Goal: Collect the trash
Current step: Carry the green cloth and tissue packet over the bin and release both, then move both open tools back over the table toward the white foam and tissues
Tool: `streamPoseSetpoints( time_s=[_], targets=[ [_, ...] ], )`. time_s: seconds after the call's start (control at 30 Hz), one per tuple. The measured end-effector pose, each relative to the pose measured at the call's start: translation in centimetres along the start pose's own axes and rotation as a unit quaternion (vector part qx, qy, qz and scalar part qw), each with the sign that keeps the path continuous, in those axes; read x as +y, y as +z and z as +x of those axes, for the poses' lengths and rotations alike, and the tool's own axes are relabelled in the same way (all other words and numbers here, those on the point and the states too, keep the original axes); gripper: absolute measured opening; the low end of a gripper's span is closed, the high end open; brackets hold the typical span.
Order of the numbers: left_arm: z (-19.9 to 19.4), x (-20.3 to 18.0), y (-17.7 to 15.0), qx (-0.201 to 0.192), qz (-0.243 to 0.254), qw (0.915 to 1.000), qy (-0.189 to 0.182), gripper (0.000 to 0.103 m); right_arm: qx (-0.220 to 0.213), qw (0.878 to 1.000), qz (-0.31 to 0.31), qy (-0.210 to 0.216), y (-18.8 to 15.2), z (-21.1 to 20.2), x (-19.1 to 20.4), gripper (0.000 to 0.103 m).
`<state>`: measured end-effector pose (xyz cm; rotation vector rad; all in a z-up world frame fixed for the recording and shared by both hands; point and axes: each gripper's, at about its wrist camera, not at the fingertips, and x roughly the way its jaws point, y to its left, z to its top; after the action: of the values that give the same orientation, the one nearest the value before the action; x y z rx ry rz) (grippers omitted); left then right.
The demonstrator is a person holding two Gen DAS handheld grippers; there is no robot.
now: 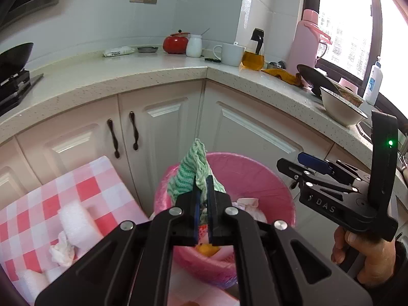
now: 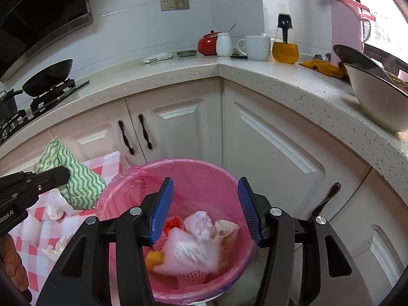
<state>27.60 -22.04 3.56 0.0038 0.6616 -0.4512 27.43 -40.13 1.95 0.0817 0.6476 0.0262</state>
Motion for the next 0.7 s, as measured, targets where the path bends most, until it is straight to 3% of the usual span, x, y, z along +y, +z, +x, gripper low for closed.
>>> streamPoseSetpoints(
  time_s=[0.07, 0.17, 0.2, 0.7],
  targets=[
    [0.5, -0.4, 0.2, 0.003, 0.002, 1.0000, -0.002, 0.007, 0.001, 1.000, 0.004, -0.004, -0.1, 0.1, -0.6, 0.053],
    [1.1, -0.7, 0.2, 0.007, 0.000, 1.0000, -0.004, 0.035, 0.000, 1.000, 0.013, -0.009, -0.4, 0.0, -1.5, 0.065],
    [1.2, -0.8, 0.2, 0.008, 0.000, 1.0000, -0.006, 0.040, 0.000, 1.000, 0.014, -0.010, -0.5, 0.0, -1.7, 0.068],
    [-1.0, 0.2, -1.7, -0.001, -0.009, 0.9998, 0.019, 0.040, -0.001, 1.000, 0.030, -0.007, -2.4, -1.2, -2.3, 0.075]
  ],
)
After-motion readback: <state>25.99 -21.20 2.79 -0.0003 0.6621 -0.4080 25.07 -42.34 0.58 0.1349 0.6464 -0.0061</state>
